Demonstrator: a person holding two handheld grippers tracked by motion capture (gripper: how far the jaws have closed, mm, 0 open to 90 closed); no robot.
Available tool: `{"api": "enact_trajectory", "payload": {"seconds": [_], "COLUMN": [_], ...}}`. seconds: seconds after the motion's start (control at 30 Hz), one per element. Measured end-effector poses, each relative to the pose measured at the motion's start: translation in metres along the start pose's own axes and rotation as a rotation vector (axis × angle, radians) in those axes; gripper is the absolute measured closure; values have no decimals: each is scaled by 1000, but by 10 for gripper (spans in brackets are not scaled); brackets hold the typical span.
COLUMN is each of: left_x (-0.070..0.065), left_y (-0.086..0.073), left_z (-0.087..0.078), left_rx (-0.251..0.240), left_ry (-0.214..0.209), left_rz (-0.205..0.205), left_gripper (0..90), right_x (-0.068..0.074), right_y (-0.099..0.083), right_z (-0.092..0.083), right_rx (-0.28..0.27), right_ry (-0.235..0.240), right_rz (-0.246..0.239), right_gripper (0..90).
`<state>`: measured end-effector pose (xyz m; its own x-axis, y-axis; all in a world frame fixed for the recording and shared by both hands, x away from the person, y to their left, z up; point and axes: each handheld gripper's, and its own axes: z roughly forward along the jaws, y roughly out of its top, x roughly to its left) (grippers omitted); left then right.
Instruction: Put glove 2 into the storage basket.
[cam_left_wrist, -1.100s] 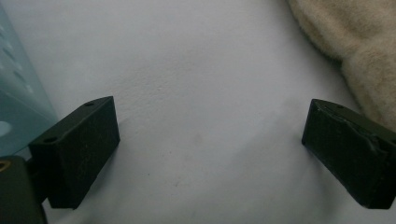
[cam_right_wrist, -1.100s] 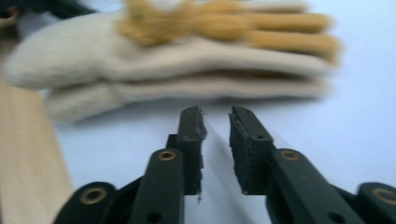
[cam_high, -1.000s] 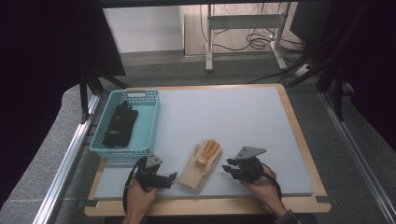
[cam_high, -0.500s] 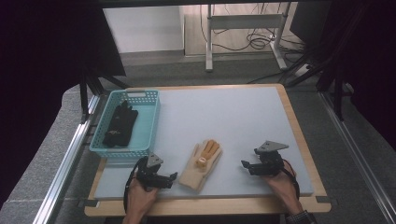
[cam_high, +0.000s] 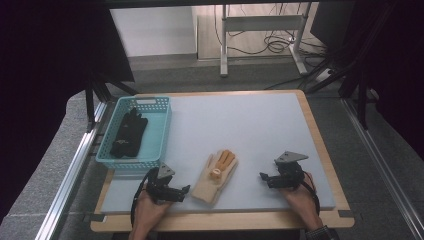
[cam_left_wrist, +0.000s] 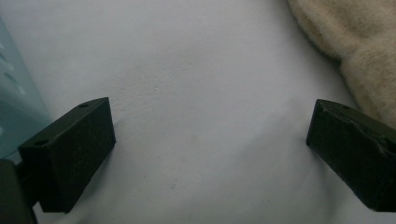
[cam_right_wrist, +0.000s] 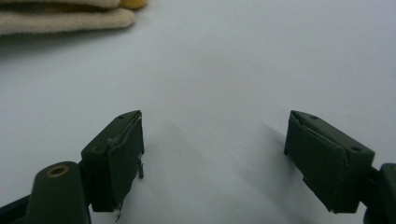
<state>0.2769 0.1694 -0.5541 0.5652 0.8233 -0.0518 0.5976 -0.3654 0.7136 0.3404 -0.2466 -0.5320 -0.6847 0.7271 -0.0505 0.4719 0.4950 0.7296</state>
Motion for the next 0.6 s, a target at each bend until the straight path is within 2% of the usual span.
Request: {"api": "enact_trajectory", "payload": {"seconds": [0.17, 0.3, 0.33, 0.37, 0.57, 0.6], "left_x": [1, -1, -2, -2, -5, -8], "left_y": [0, 2, 4, 4, 19, 25], "left_z": [-1, -3, -5, -5, -17, -21], "left_rx": [0, 10, 18, 18, 14, 12], "left_ry": [-2, 1, -26, -26, -34, -42], "left_rz": [2, -12, -18, -18, -15, -13], "left_gripper": [31, 43, 50, 51, 53, 52], "right_x": [0, 0, 0, 0, 0, 0], "right_y": [0, 0, 0, 0, 0, 0], "right_z": [0, 0, 0, 0, 0, 0], "right_rx": [-1, -1, -2, -2, -1, -1], "right_ry": [-1, -3, -3, -3, -3, -3], "right_rz": [-1, -1, -1, -1, -2, -2], "right_gripper": [190, 190, 189, 189, 189, 189]}}
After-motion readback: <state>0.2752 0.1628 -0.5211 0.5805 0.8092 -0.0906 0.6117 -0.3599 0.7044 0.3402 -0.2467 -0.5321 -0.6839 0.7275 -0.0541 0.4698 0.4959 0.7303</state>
